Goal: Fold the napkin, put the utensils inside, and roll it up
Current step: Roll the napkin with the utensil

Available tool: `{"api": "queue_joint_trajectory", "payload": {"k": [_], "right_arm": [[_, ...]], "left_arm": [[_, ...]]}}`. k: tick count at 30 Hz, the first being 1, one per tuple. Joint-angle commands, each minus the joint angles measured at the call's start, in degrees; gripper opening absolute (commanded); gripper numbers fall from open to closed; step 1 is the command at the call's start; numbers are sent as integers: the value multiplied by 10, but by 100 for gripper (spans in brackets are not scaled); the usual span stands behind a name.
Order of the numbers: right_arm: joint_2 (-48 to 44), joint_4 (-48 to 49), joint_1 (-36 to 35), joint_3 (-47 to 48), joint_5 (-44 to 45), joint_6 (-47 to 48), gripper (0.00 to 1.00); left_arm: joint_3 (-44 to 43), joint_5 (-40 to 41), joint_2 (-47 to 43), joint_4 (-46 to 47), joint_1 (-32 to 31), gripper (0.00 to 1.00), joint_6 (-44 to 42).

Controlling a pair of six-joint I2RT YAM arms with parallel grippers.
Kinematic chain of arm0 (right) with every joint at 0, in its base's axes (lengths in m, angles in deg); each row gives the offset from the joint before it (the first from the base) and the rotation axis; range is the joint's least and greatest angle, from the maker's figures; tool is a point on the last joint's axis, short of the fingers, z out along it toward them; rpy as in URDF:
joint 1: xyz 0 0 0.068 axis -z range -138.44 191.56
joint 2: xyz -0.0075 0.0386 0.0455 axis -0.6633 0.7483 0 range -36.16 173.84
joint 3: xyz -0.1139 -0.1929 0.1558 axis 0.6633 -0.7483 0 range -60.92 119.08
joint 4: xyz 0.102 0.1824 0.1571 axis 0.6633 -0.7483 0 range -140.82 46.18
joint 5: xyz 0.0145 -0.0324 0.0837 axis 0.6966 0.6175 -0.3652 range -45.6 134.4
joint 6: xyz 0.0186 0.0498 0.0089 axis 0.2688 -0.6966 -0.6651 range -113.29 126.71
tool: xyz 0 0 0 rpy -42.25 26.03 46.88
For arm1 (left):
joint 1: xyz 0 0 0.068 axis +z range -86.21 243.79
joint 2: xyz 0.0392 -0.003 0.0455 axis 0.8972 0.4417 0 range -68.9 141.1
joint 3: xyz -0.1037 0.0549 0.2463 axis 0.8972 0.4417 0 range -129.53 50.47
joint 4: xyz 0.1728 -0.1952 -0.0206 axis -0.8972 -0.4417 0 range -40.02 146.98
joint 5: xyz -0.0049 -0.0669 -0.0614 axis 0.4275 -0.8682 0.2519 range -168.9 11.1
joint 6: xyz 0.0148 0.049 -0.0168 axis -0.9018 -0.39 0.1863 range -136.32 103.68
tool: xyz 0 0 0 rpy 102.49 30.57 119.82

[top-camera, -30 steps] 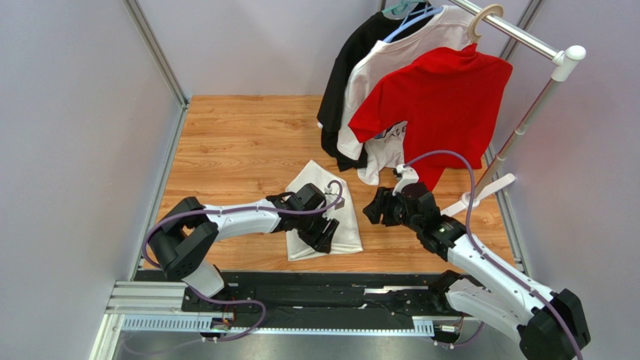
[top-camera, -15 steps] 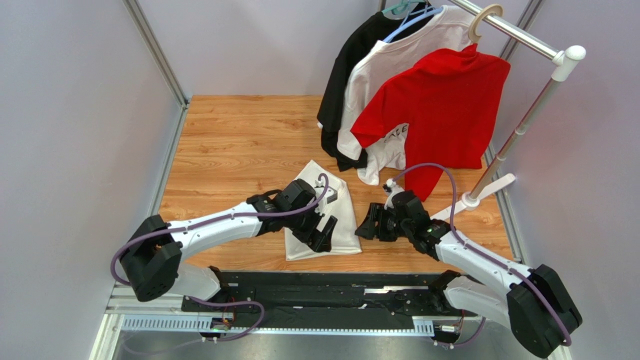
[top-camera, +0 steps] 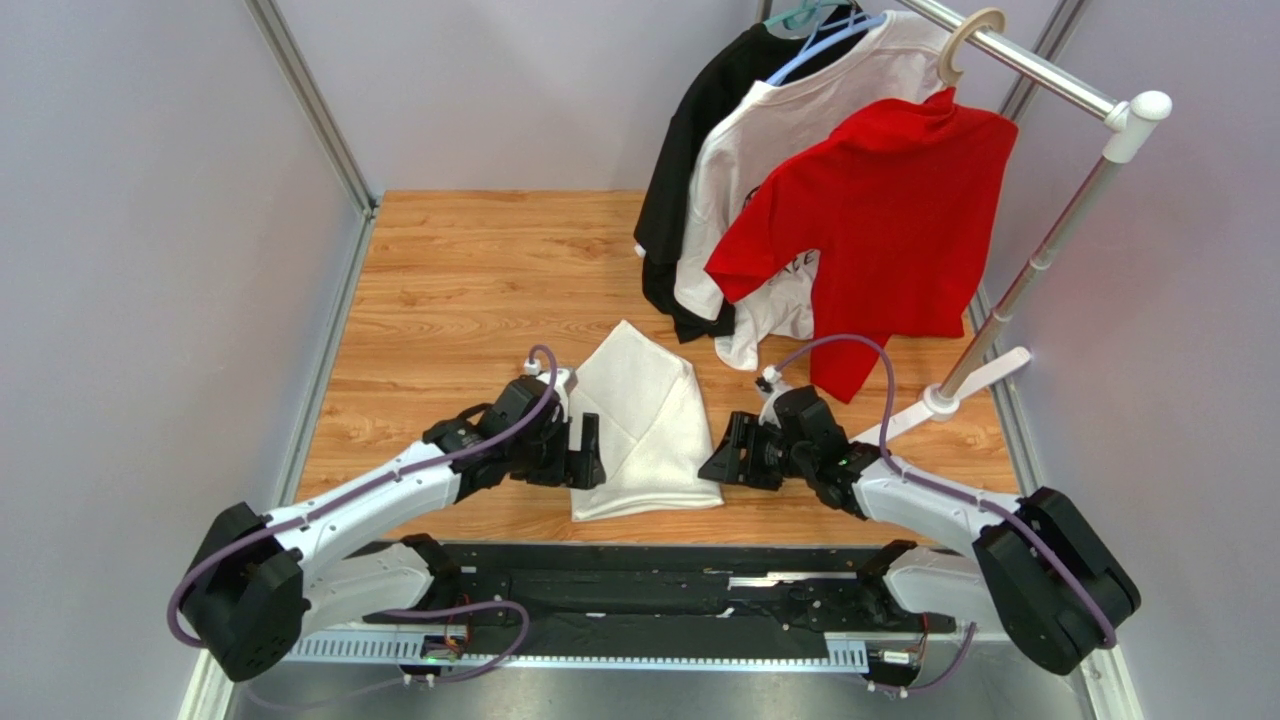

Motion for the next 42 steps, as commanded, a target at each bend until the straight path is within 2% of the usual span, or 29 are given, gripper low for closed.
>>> {"api": "queue_joint_trajectory", "payload": {"k": [1,9,13,18,24,31,39,42], "right_arm": [[25,54,-2,8,-12,-7,58],[55,64,-13,12,-9,-16,58],[74,78,-23,9,-5,-25,57],[81,80,-29,9,20,-32,55],[80,55,-30,15,54,-38,45],[92,17,-30,30,75,-46,26],[108,-28,-30,55,87,-47,14],[115,-36,-30,59,87,-47,13]], "left_arm": [[25,-9,-22,7,13,96,67],[78,-32,-33,35,15,99,133],[103,-50,-32,78,15,96,153],[115,-59,-15,103,15,87,158],[111,-61,-6,99,15,82,157],[115,-42,-28,56,15,81,174],[144,-59,-55,77,15,80,204],[149,-64,-84,79,14,80,220]]}}
